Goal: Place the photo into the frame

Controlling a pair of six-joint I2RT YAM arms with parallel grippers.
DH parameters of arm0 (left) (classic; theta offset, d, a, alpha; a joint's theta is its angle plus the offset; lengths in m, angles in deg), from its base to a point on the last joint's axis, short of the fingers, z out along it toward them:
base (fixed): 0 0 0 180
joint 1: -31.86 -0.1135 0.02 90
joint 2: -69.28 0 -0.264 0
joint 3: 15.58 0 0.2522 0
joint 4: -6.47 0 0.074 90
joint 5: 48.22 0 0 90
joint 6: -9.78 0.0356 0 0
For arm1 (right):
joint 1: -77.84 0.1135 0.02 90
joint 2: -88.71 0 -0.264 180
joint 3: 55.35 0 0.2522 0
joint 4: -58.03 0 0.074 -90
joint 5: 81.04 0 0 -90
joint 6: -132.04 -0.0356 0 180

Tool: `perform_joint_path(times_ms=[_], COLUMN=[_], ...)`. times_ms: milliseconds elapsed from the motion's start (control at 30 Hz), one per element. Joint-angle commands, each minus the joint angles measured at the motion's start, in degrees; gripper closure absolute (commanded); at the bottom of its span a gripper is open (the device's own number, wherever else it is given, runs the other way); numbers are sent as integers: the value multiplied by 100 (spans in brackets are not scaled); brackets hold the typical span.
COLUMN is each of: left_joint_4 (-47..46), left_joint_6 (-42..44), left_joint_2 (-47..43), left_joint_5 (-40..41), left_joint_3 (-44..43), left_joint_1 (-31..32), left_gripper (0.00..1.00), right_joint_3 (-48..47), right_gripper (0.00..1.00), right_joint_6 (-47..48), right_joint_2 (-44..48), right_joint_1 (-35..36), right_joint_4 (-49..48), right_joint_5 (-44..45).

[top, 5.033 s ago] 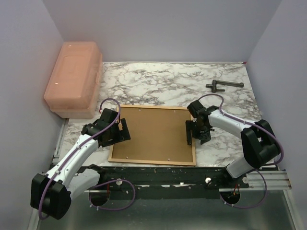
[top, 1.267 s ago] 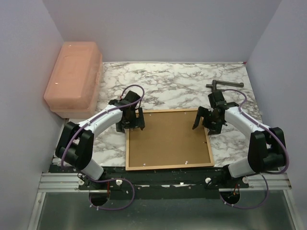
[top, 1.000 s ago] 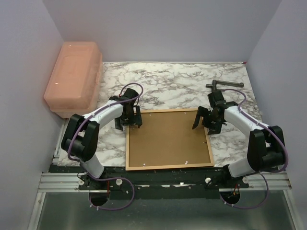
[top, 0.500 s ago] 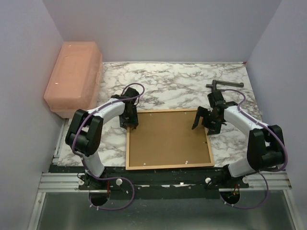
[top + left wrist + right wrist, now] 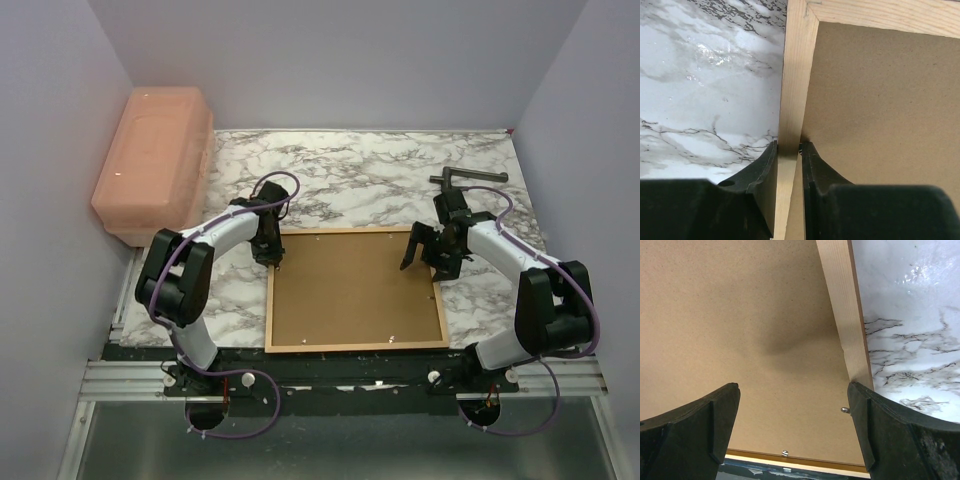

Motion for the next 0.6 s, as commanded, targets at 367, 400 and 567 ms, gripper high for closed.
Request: perform_joint_path(times_ms=[367, 400, 567], left_joint_4=[-115, -137, -98], left_joint_6=[-84, -106, -247], left_joint_2=[-731, -726, -487], left_joint_5=[-345, -318, -31], left_joint_3=[171, 191, 187], left_joint_1=[38, 29, 22], left_gripper=[34, 33, 35], right_joint_3=[-83, -77, -30], right_gripper=[3, 3, 3], right_joint_6=[5, 1, 0], right_joint_2=[138, 147, 186], right_joint_1=[-57, -63, -87], right_joint_4=[7, 7, 26], right_joint_5=[-19, -10, 51])
